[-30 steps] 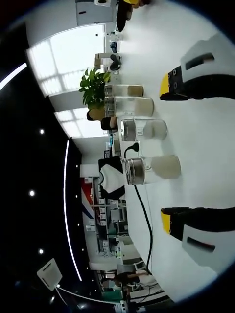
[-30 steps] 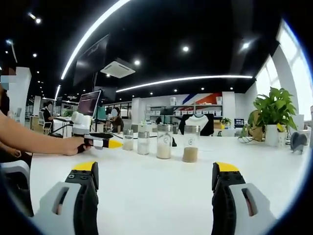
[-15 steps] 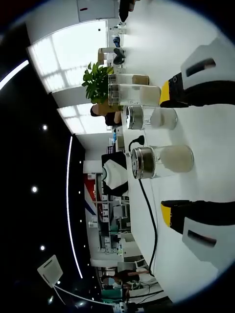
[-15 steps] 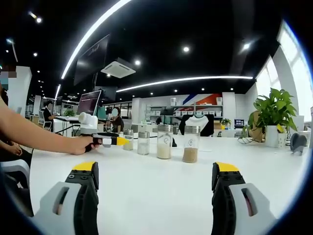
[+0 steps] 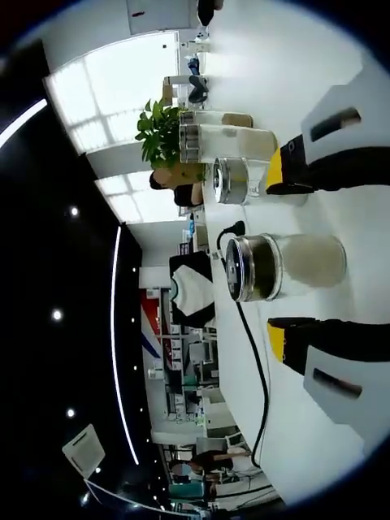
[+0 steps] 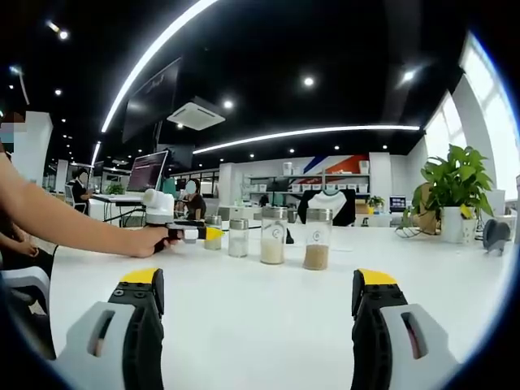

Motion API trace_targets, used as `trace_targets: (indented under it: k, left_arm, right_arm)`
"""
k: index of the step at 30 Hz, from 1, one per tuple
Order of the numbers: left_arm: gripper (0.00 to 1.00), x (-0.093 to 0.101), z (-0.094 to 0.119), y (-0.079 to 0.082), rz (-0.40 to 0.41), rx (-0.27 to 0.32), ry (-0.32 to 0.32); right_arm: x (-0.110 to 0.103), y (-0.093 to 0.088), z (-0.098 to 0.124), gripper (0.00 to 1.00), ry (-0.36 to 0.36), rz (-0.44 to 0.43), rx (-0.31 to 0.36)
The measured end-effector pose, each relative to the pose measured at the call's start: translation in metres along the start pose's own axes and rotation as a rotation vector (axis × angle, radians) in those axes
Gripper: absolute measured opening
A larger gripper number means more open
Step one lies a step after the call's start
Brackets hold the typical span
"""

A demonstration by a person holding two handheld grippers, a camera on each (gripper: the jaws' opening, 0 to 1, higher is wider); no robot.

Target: Rotate the seasoning bottle until the label or dispensing opening points toward the visible target arrow and the bottle remains upright within the marked orientation range

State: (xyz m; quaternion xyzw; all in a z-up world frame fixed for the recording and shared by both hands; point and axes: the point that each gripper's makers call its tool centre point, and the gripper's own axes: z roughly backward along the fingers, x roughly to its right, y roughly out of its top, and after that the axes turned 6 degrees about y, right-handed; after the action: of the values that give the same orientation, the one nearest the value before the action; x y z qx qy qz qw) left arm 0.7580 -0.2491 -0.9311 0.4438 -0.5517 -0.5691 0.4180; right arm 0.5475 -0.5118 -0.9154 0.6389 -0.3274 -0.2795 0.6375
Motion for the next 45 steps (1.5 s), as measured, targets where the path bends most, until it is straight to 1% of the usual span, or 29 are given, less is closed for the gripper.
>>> trace_targets:
  k: [2, 4, 7, 10, 13, 16, 22, 27, 30, 35, 39, 43, 45]
  left_arm:
    - [0.63, 0.007, -0.001, -0.006, -0.035, -0.030, -0.012]
    - [0.63, 0.012, -0.001, -0.006, -0.043, -0.034, -0.021]
    - [0.60, 0.013, 0.000, -0.007, -0.038, -0.039, -0.032]
    - [0.58, 0.012, -0.001, -0.007, -0.037, -0.041, -0.027]
    - [0.53, 0.009, 0.000, -0.005, -0.026, -0.034, -0.010]
    - [0.52, 0.005, -0.005, -0.004, -0.020, -0.027, -0.002]
    - [0.50, 0.004, -0.008, -0.007, -0.039, -0.043, 0.001]
    - [0.42, -0.002, -0.009, -0.009, -0.046, -0.050, 0.029]
    - [0.39, -0.004, -0.010, -0.007, -0.050, -0.040, 0.031]
    - [0.39, -0.006, -0.015, -0.007, -0.049, -0.042, 0.036]
    - [0.39, -0.006, -0.014, -0.007, -0.051, -0.043, 0.040]
    - [0.38, -0.007, -0.014, -0.007, -0.026, -0.046, 0.037]
    - [0.38, -0.007, -0.014, -0.007, -0.027, -0.046, 0.038]
  right_arm:
    - [0.001, 0.000, 0.000, 0.98, 0.000, -0.004, -0.001]
    - [0.000, 0.000, -0.001, 0.98, 0.001, -0.004, 0.002]
    - [0.000, 0.000, -0.001, 0.98, 0.002, -0.003, 0.001]
    - [0.000, 0.000, -0.001, 0.98, -0.001, 0.000, 0.000]
    - [0.000, 0.000, -0.001, 0.98, -0.002, 0.003, -0.002]
    - [0.000, 0.000, 0.000, 0.97, -0.004, 0.007, -0.003]
    - [-0.001, -0.001, 0.000, 0.97, 0.000, 0.010, -0.007]
    - [-0.001, 0.000, 0.000, 0.97, 0.000, 0.011, -0.005]
    - [-0.002, -0.001, -0.001, 0.97, 0.001, 0.013, -0.009]
    - [-0.002, -0.001, -0.001, 0.97, 0.000, 0.014, -0.009]
    - [-0.002, -0.001, -0.001, 0.97, 0.001, 0.012, -0.009]
    - [-0.002, -0.001, -0.001, 0.97, 0.003, 0.014, -0.010]
    - [-0.002, -0.001, -0.001, 0.96, 0.006, 0.013, -0.011]
